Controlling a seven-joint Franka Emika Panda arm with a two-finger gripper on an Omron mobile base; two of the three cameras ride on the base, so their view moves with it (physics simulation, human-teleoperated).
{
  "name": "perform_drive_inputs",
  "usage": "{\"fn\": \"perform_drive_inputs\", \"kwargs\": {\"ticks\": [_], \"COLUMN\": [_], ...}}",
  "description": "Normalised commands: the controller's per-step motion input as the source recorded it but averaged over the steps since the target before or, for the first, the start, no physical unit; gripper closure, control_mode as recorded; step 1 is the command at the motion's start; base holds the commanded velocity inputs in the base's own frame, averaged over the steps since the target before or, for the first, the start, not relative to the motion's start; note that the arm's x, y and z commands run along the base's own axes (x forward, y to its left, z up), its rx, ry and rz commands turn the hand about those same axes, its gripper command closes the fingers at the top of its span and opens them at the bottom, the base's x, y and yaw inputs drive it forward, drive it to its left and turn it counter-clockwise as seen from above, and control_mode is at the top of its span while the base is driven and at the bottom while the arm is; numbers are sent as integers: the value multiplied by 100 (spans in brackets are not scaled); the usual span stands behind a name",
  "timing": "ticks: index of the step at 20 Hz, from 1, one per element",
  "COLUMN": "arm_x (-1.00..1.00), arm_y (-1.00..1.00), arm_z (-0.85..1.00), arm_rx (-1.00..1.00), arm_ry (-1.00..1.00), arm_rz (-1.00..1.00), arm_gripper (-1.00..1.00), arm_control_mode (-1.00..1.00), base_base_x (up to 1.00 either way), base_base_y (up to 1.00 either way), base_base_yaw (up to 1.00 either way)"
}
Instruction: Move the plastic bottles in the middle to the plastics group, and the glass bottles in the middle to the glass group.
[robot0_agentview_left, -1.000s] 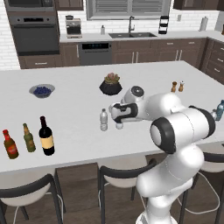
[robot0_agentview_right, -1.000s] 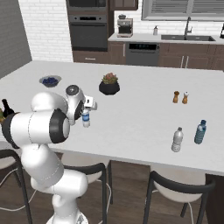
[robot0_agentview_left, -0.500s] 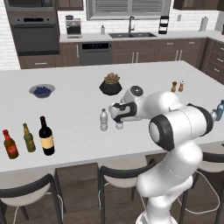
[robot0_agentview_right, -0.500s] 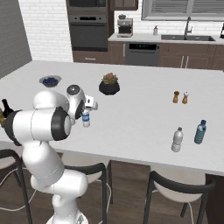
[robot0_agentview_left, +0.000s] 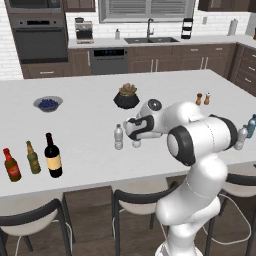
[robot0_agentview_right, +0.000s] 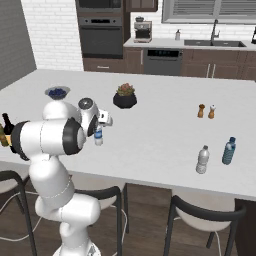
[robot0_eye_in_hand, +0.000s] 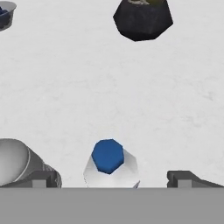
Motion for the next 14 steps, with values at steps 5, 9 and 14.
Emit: {"fn": "perform_drive_inputs", "kwargs": {"ticks": [5, 9, 14], "arm_x": [14, 4, 7], "arm_y": [0, 0, 0], "arm_z": [-4, -13, -16], "arm_rx": [0, 0, 0], "arm_ry": [0, 2, 2], "arm_rz": [0, 0, 0], "arm_gripper": [-100, -100, -100], "arm_control_mode": [-100, -100, -100], "base_base_x": [0, 0, 0], "base_base_y": [0, 0, 0], "base_base_yaw": [0, 0, 0]}}
